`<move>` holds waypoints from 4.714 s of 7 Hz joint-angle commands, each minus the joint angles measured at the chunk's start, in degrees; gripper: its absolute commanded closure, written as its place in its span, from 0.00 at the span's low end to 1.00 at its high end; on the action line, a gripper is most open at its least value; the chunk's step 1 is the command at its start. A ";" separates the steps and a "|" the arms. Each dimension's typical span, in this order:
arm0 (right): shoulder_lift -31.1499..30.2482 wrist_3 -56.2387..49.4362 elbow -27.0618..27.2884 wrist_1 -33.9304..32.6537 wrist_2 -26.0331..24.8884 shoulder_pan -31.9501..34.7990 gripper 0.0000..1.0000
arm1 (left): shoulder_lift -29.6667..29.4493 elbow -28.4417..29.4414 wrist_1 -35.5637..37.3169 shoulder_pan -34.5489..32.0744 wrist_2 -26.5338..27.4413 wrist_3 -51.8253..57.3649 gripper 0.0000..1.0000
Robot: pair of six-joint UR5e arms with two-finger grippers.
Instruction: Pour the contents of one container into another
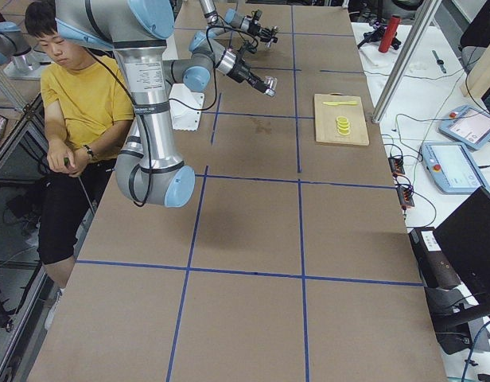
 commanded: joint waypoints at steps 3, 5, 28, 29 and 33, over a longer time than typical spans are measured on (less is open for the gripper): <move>0.09 0.00 -0.01 0.00 0.00 0.00 1.00 | -0.32 0.40 0.65 0.27 0.72 -0.37 1.00; 0.09 0.00 0.08 0.00 0.00 0.00 1.00 | -0.32 0.40 0.74 0.27 0.72 -0.37 0.87; 0.27 0.09 0.26 0.00 -0.09 0.00 1.00 | 8.02 -4.26 -0.40 2.72 0.19 -1.42 0.00; 0.27 0.00 0.35 0.00 -0.09 0.00 1.00 | 10.21 -4.26 -2.23 2.73 0.02 -1.69 0.00; 0.62 -0.27 0.35 0.00 -0.09 0.00 1.00 | 15.94 -4.43 -7.34 2.64 -2.34 -1.69 0.00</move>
